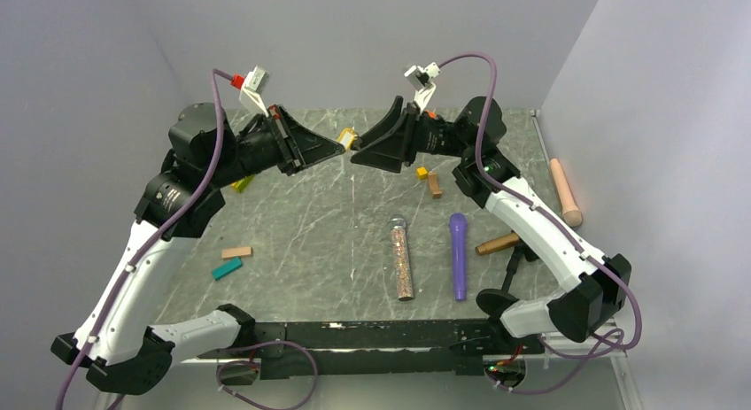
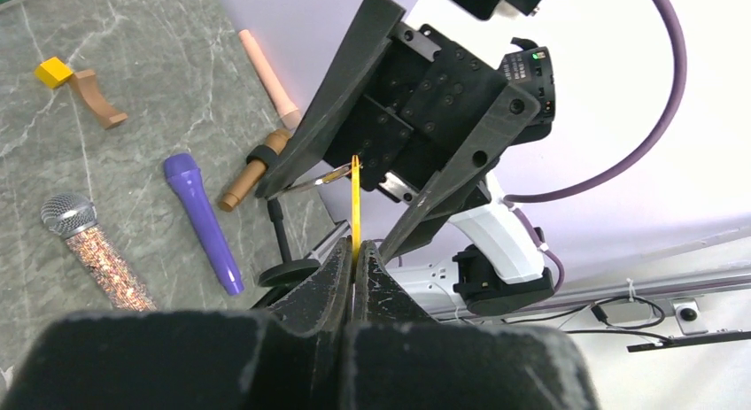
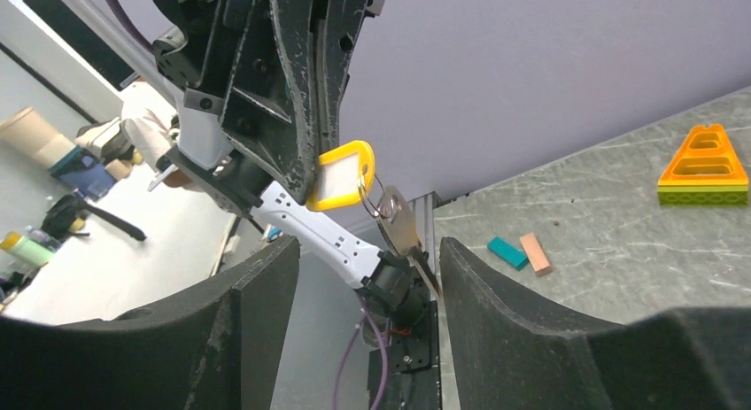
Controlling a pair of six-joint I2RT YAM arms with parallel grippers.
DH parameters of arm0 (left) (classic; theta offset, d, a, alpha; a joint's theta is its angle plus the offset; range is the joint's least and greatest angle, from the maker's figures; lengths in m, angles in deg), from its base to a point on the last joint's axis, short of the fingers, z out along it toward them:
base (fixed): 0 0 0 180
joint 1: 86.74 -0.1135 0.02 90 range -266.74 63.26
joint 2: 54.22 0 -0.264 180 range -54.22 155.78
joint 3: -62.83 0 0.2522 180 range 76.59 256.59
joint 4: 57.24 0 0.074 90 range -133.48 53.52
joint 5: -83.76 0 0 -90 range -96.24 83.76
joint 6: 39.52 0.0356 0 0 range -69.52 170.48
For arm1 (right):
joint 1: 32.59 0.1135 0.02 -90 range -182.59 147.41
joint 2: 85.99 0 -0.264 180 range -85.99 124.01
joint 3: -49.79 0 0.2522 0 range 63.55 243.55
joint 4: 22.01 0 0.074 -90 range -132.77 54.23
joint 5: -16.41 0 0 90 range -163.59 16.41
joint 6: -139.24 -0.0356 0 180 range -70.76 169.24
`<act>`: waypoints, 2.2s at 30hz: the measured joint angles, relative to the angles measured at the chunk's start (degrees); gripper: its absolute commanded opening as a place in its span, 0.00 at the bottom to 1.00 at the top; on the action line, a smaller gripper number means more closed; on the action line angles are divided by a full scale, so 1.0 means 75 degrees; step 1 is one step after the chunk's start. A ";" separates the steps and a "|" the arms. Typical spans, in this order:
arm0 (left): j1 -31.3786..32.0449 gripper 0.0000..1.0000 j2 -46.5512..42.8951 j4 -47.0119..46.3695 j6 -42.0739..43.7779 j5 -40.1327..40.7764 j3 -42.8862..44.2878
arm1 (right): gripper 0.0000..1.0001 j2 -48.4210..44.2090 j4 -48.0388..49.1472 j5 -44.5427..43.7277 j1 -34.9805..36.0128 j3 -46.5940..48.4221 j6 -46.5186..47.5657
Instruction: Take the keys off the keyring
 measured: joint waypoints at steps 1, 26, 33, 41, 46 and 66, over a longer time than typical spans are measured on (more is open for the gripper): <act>0.0000 0.00 0.0023 -0.0023 -0.0009 -0.0012 0.0023 | 0.60 0.0029 0.0003 0.0000 0.0026 0.0000 -0.0003; -0.0050 0.00 0.0099 -0.0233 -0.0195 -0.0169 0.0038 | 0.07 0.0341 0.0050 -0.0012 0.0108 0.0259 0.0079; -0.0058 0.04 0.0099 -0.0256 -0.0259 -0.0166 0.0012 | 0.00 0.0306 -0.0152 -0.0026 0.0114 0.0259 0.0265; -0.0143 0.57 -0.0032 -0.0184 -0.0283 -0.0102 -0.0248 | 0.00 0.0041 -0.1384 -0.0035 0.0114 0.0347 0.0941; -0.0335 0.70 -0.0224 0.0122 -0.0122 -0.0090 -0.0382 | 0.00 -0.0335 -0.2489 -0.0035 0.0114 0.0373 0.1512; -0.0819 0.61 0.0393 0.1501 0.2256 -0.1274 -0.0507 | 0.00 0.0697 -0.8970 -0.1055 0.0184 0.1268 0.1603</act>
